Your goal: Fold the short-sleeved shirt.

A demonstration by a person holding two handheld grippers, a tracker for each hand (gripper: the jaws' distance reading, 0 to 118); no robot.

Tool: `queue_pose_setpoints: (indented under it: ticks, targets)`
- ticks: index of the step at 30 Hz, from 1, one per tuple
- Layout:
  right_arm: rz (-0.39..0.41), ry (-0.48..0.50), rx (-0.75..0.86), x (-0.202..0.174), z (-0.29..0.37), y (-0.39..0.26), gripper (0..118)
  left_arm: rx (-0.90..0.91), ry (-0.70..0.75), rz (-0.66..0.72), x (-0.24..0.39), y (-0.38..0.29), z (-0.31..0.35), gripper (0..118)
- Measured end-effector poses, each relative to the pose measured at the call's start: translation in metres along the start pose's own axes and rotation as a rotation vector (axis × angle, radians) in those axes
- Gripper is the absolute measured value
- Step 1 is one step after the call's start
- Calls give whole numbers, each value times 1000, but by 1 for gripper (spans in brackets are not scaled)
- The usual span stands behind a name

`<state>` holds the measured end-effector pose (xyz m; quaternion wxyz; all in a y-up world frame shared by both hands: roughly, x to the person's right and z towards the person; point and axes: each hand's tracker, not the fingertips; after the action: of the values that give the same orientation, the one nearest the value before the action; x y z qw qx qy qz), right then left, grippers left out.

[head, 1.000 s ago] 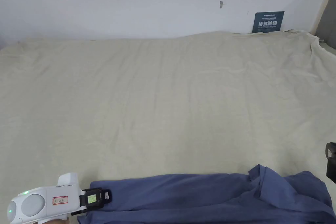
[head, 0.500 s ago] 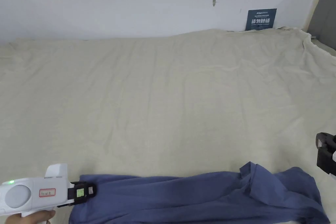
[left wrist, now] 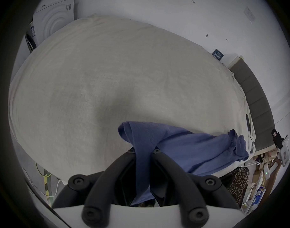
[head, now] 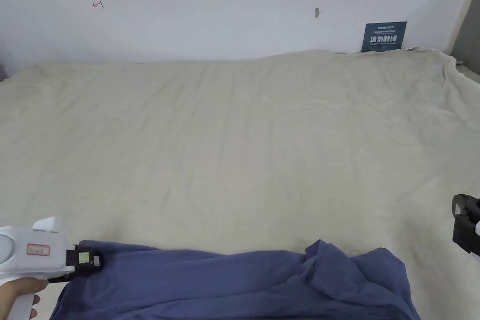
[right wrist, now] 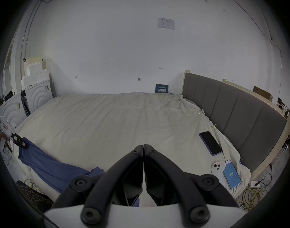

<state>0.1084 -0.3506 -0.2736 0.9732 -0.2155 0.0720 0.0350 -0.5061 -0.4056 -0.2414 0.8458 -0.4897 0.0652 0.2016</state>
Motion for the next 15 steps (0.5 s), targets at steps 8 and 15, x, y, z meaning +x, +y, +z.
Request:
queue_pose_setpoints:
  ticks: [8, 15]
  targets:
    - [-12, 7, -1, 10, 7, -5, 0, -50, -221, -74, 100, 4, 0, 6]
    - [-25, 1, 6, 20, 12, -5, 0, -119, -310, -148, 183, -5, -54, 6]
